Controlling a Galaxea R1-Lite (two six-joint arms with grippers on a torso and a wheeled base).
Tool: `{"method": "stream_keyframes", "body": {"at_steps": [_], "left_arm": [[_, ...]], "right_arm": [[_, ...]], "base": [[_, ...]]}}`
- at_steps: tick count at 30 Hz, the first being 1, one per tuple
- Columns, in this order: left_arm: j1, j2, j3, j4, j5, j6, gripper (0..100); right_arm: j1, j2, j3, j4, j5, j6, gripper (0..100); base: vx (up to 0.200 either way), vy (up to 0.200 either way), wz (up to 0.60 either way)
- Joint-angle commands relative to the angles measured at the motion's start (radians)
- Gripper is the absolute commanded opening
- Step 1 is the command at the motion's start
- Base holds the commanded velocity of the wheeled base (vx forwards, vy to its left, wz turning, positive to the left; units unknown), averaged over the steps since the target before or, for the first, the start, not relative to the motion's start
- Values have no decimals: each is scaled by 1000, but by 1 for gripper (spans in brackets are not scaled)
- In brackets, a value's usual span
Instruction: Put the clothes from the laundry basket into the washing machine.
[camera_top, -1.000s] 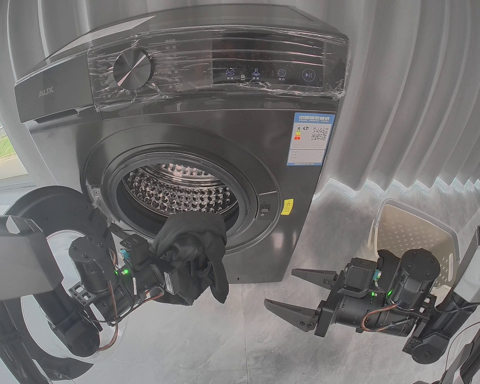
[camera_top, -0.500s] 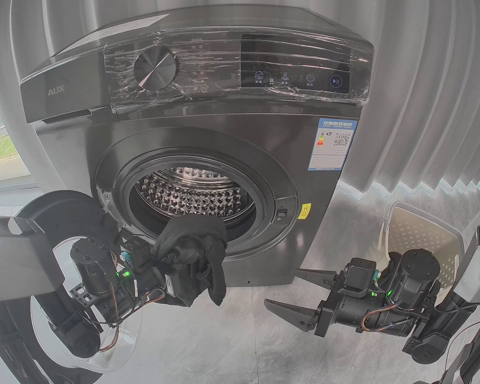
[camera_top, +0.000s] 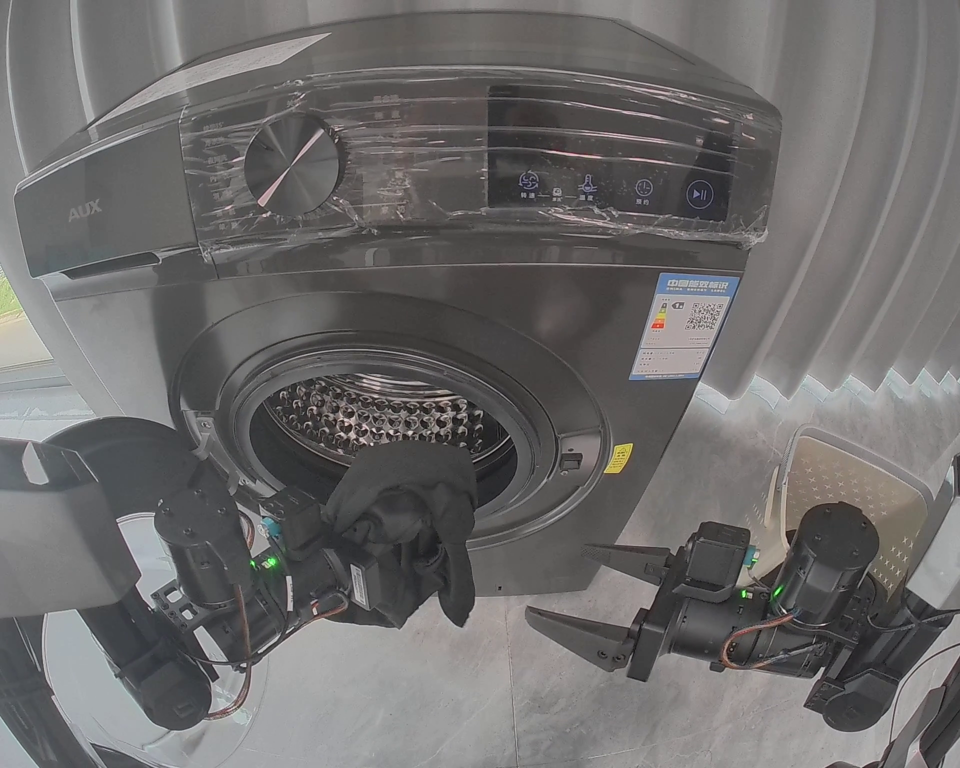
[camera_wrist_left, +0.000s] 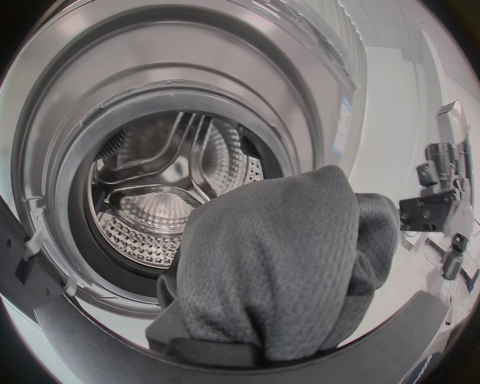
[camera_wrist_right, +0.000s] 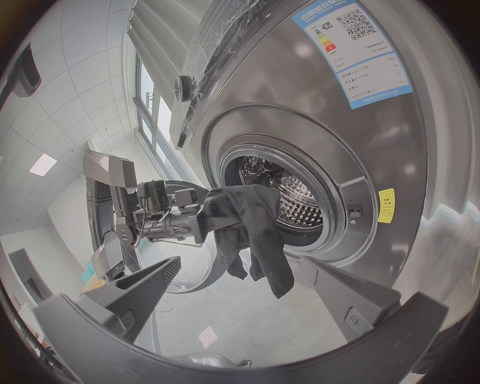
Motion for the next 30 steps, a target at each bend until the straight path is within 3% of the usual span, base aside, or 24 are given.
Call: {"method": "stream_keyframes", "body": {"at_steps": [1, 5, 11, 13, 17, 30], "left_arm": [[-19, 35, -61, 3, 67, -19, 0], [-5, 84, -133, 3, 104, -88, 0], [-10, 156, -194, 4, 135, -116, 0], [-10, 212, -239, 4, 184, -143, 0], [8, 276, -336, 6, 221, -168, 0], [79, 353, -537, 30, 224, -169, 0]], "right_arm": [[8, 5, 3, 0, 0, -7, 100], [8, 5, 9, 1, 0, -22, 100], [8, 3, 22, 1, 2, -24, 100], [8, 0, 34, 1, 2, -24, 100], [8, 0, 45, 1, 2, -27, 100], [10, 11, 86, 1, 5, -27, 100]], "base": [[0, 0, 0], [0, 0, 0], [0, 0, 0], [0, 0, 0], [0, 0, 0], [0, 0, 0]]}}
